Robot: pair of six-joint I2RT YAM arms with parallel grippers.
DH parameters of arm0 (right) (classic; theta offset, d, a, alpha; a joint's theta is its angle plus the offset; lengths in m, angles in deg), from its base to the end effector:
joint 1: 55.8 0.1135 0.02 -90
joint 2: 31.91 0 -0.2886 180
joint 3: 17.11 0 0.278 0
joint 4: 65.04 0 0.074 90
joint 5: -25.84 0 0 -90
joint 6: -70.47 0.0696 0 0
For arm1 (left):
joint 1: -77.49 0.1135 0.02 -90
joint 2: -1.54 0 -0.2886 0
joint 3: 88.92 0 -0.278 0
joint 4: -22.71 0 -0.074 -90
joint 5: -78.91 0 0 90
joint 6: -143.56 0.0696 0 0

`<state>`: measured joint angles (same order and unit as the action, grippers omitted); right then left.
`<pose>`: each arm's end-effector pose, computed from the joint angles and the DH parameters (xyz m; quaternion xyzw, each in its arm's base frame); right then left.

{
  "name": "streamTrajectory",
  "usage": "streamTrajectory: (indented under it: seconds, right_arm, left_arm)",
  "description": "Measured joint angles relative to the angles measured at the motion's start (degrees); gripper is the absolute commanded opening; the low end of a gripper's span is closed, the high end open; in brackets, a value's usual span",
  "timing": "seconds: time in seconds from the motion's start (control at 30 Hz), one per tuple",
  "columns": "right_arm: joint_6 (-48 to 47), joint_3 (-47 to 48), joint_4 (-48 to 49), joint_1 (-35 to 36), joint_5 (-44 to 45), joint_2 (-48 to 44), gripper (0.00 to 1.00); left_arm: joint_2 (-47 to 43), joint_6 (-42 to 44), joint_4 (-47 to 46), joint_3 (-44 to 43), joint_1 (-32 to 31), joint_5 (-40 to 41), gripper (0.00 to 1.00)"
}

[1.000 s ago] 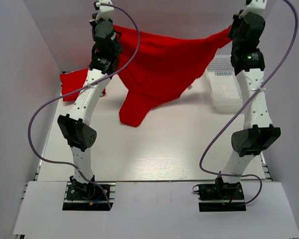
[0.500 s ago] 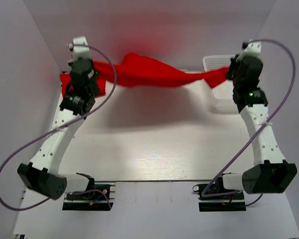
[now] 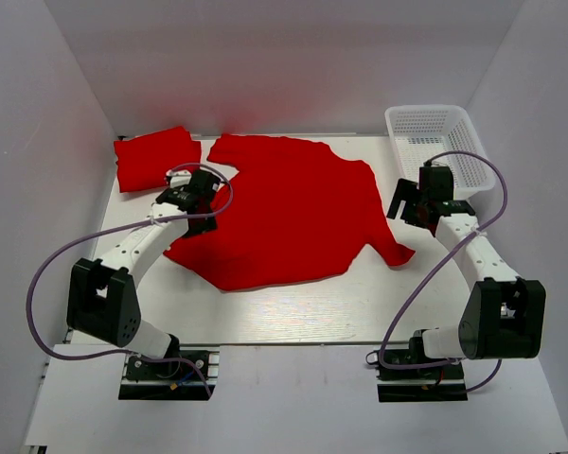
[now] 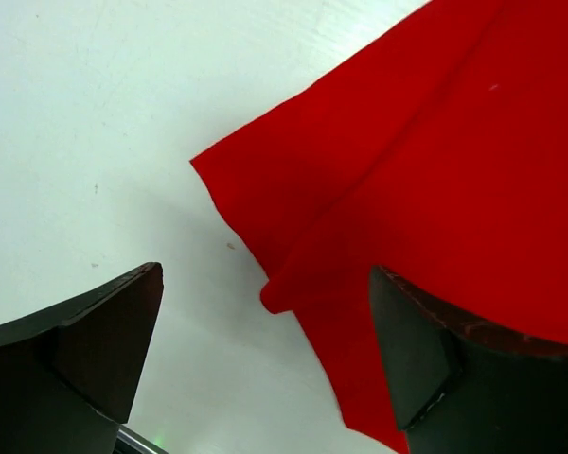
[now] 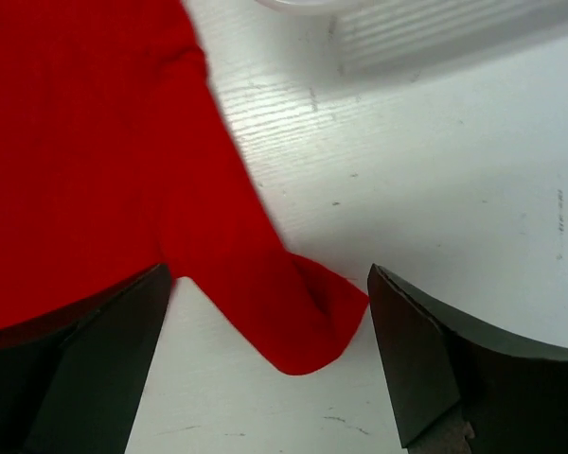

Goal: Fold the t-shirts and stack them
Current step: Flatten out the tshirt

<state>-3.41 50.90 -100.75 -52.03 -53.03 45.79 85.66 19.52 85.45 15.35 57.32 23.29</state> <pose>0.3326 0.0085 0.2474 0.1356 0.9115 -0.0231 0.3875 0.3026 -0.0693 0.2356 -0.1619 0.9297 0.1882 0.2722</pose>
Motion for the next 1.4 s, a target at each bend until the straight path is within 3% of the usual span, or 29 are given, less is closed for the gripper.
streamTrajectory:
  seconds: [0.33,0.7,0.87,1.07,1.4]
  right_arm:
    - [-7.65,6.84,3.30,2.75,-13.27,2.34,0.90]
    - [-10.32,38.14,3.65,8.68,-20.55,38.36,0.90]
    - [-8.20,42.53,3.43,8.98,-21.40,47.12,0.90]
    - [-4.96,35.54,5.99,8.85,-20.15,45.88,0.90]
    - [8.94,-11.04,12.28,8.70,-13.09,9.29,0.90]
  left_arm:
    - [5.42,-0.46,-4.48,-5.38,0.02,-2.78,0.99]
    - [19.74,0.68,-13.29,-3.43,0.07,-16.11,0.99]
    - [20.61,0.74,-14.45,-3.69,0.28,-18.12,0.99]
    - [20.61,0.79,-14.93,-3.69,0.83,-19.50,0.99]
    - [19.80,2.82,-16.09,-4.20,0.96,-21.97,0.99]
